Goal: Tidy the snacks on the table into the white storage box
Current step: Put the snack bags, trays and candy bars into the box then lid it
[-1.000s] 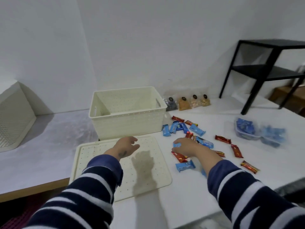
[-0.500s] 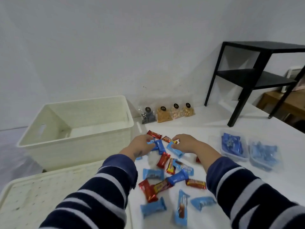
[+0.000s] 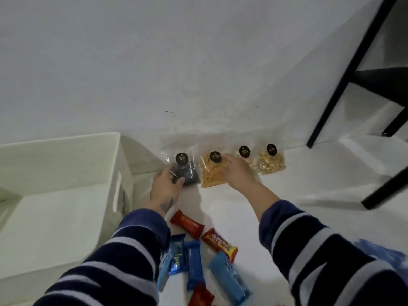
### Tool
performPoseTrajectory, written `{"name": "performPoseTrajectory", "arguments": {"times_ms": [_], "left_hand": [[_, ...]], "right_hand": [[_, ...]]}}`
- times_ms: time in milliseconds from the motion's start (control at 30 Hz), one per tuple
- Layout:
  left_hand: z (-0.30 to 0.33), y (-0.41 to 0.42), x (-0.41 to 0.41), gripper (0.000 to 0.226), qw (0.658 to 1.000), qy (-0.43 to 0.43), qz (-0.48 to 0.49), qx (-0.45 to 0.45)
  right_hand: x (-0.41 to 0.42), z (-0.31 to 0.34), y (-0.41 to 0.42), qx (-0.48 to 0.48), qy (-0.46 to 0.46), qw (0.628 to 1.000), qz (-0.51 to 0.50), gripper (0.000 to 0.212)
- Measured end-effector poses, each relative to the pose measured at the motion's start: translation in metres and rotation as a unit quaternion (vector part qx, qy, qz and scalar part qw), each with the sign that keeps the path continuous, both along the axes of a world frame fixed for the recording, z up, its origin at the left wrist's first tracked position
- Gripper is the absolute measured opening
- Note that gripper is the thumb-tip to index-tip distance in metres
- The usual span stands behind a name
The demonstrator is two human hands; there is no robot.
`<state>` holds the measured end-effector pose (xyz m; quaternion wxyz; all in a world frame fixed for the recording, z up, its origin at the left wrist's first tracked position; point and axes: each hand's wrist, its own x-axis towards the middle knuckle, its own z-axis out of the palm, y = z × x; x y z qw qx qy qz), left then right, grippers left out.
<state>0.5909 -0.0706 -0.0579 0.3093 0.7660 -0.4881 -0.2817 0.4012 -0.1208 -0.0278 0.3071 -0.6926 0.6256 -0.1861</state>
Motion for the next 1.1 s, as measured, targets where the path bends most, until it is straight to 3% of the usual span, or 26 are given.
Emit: {"name": "performPoseTrajectory", "arguments": {"times_ms": [400, 533, 767, 1100], "left_hand": [[-0.028, -0.024, 0.0, 0.065, 0.994, 0.058, 0.053, -0.081], [-0.018, -0.01, 0.002, 0.065, 0.987, 0.092, 0.089, -0.095], [0.07, -0.007, 0.021, 0.067, 0.984, 0.021, 0.055, -0.171], [0.168, 0.049, 0.076, 0.07, 0.968, 0.024, 0.082, -0.236]], "right_hand": [[0.019, -0.027, -0.031, 0.055, -0.053, 0.996, -0.051, 0.057], [0.022, -0.016, -0.02, 0.061, -0.093, 0.993, -0.044, 0.045], [0.028, 0.049, -0.002, 0.024, -0.217, 0.975, -0.041, 0.066], [0.073, 0.162, 0.046, -0.074, -0.197, 0.978, 0.006, 0.071]]}}
